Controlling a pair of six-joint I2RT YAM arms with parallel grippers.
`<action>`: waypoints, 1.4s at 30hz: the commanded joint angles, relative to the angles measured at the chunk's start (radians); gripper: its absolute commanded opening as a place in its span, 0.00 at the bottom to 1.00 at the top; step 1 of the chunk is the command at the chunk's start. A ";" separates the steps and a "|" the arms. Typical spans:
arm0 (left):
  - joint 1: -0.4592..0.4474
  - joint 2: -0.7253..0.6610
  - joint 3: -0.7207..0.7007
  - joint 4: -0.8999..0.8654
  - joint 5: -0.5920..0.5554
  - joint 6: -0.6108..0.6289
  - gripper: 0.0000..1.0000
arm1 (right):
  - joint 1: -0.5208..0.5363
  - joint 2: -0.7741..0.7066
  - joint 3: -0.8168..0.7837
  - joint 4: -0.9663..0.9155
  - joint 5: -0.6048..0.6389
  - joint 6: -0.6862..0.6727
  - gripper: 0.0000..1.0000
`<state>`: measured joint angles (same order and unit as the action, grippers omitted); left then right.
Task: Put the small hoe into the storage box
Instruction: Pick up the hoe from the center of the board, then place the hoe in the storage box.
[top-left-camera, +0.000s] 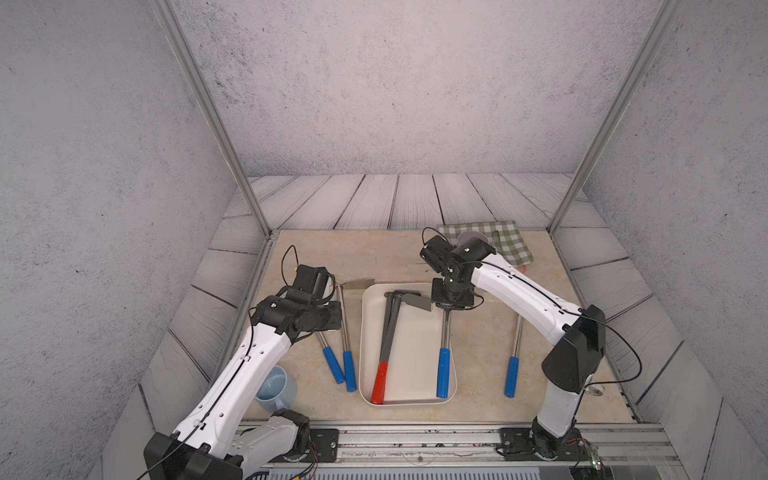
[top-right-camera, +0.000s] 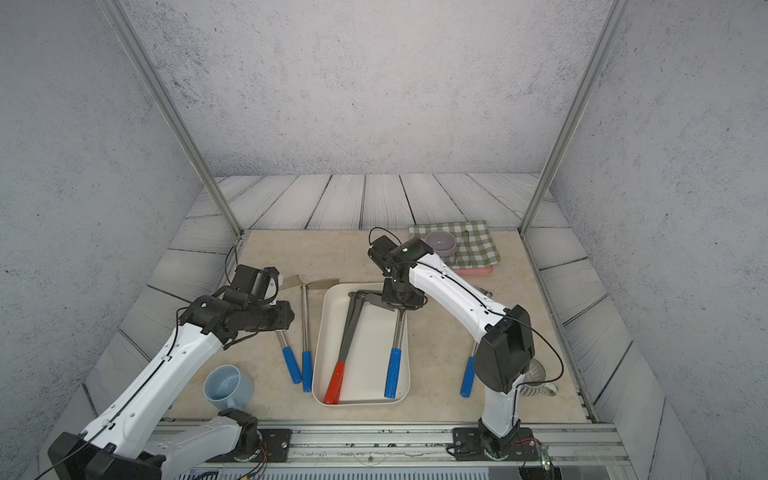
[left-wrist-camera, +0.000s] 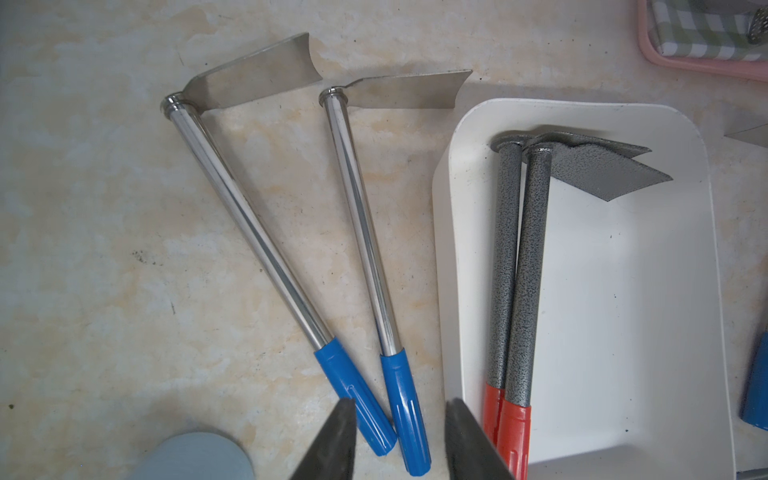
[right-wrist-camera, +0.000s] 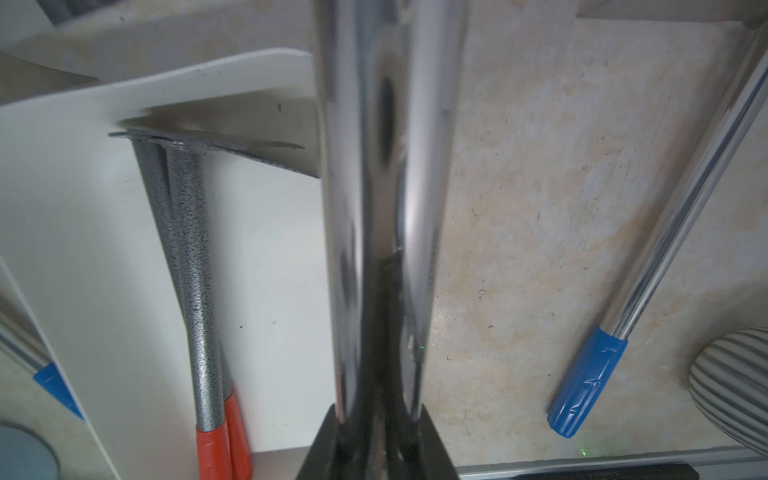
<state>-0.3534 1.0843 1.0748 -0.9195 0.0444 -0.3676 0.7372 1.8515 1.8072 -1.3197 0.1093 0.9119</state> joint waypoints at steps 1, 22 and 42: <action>0.008 -0.016 0.002 -0.017 -0.012 -0.005 0.39 | 0.020 0.037 0.036 -0.014 0.032 0.088 0.00; 0.008 -0.027 -0.035 0.004 -0.004 0.005 0.40 | 0.034 0.205 0.084 -0.008 0.030 0.116 0.00; 0.008 -0.030 -0.043 0.006 -0.006 0.001 0.40 | 0.036 0.296 0.126 -0.027 0.049 0.122 0.00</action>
<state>-0.3534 1.0664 1.0424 -0.9123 0.0452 -0.3668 0.7696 2.1456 1.9083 -1.3174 0.1341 1.0210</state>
